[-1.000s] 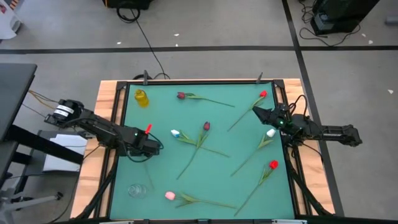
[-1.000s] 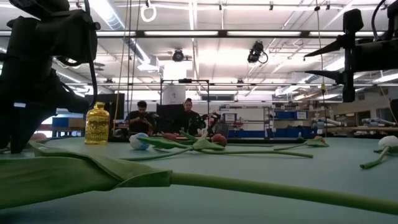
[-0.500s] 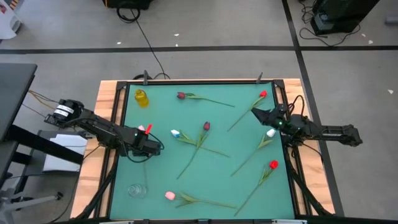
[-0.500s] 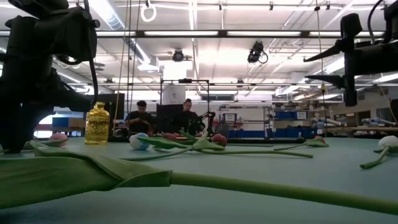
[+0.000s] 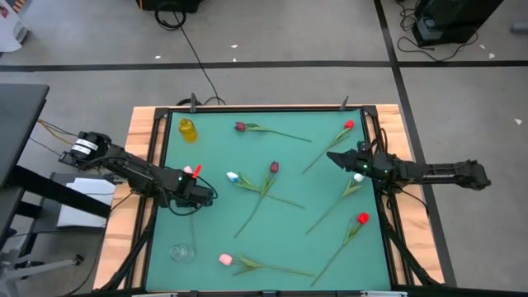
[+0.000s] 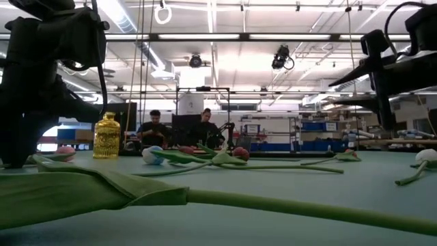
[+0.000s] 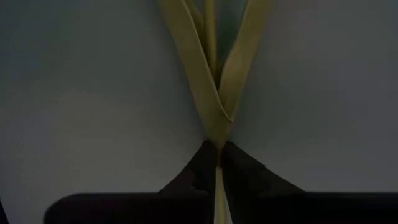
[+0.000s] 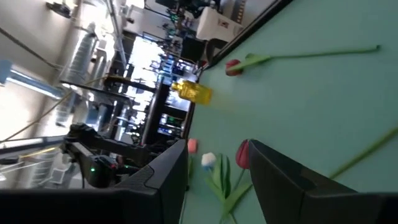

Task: Sort flowers into vase by color
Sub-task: Put the right white flower into the yellow vase

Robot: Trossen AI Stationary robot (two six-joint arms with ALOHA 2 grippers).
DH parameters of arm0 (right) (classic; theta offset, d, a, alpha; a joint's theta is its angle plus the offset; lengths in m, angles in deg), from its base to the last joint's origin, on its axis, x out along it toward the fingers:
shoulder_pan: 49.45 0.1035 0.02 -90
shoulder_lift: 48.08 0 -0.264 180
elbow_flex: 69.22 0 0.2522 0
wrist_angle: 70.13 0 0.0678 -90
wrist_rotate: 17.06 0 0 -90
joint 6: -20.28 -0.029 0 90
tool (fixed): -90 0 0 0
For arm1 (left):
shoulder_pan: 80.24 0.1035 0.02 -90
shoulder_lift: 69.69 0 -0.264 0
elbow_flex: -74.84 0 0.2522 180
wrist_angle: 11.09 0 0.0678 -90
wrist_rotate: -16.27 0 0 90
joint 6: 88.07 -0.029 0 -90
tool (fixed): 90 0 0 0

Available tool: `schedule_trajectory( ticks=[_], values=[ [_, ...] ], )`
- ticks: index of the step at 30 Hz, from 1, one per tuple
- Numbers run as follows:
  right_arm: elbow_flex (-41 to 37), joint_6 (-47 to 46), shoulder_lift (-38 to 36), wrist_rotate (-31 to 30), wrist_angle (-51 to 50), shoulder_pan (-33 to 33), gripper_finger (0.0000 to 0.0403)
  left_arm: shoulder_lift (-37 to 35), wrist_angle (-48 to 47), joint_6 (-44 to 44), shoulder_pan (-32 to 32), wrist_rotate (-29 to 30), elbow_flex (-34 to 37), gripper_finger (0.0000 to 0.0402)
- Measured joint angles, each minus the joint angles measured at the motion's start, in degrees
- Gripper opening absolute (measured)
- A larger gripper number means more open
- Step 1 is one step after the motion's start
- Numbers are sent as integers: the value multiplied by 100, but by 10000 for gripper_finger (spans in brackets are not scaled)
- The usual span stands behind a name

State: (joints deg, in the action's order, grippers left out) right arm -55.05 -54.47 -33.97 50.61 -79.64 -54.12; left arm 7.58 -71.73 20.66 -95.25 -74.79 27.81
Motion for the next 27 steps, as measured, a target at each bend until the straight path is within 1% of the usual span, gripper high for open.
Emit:
schedule_trajectory(
  ticks=[5, 13, 17, 27],
  values=[
    [0, -14, 135, 1, 8, 0, 177, 2, 2, -2, 0, 9, 0, 27],
    [0, -25, 144, -2, 37, 0, 177, 2, 3, -138, 0, 17, 2, 27],
    [0, -196, 144, 1, 46, 0, 177, 2, 4, -155, 0, 26, 2, 27],
    [2, -164, 286, -37, 343, -2, 177, 2, 20, -157, -65, 175, 2, 27]
  ],
)
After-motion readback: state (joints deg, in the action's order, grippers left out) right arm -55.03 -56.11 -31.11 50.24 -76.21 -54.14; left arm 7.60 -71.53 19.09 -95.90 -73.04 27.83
